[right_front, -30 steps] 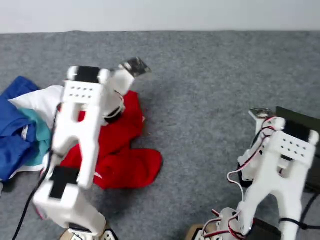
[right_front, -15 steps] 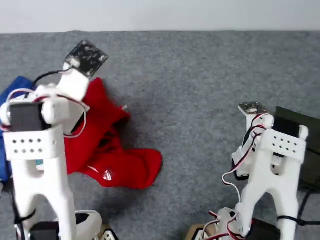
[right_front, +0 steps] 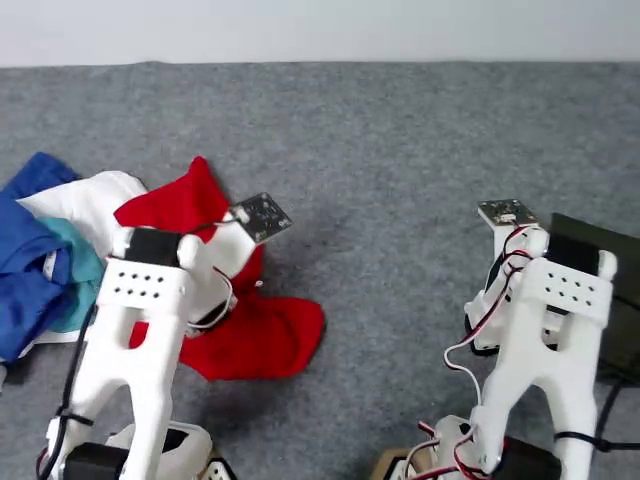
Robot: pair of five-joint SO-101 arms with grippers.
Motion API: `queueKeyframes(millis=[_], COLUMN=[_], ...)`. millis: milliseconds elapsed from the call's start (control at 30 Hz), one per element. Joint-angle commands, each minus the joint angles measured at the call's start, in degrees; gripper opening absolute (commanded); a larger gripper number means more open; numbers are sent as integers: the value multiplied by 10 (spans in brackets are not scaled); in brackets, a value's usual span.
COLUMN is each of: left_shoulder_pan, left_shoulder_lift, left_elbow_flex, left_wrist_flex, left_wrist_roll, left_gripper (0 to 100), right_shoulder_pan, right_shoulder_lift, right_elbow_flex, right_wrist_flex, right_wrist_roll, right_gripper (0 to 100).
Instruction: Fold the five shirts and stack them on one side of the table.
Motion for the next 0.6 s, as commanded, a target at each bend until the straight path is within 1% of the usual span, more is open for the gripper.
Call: queueKeyframes(millis=[0, 133, 200, 333, 567], left_shoulder_pan=[5, 8, 6, 10, 10], left_shoulder_lift=[-19, -19, -19, -18, -18], left_elbow_flex=[2, -38, -47, -32, 51], left_wrist_flex=[2, 54, 63, 61, 38], left_wrist_roll=[-8, -8, -9, -9, -10], left_gripper=[120, 134, 135, 137, 137], right_shoulder_pan=[-3, -1, -1, -1, -1], right_shoulder_lift=[-12, -12, -12, -12, -12], right_elbow_flex=[-5, -4, -4, -4, -4], right_wrist_flex=[2, 2, 2, 2, 3], right_wrist_roll=[-4, -4, -4, -4, -4], right_gripper=[10, 10, 10, 10, 10])
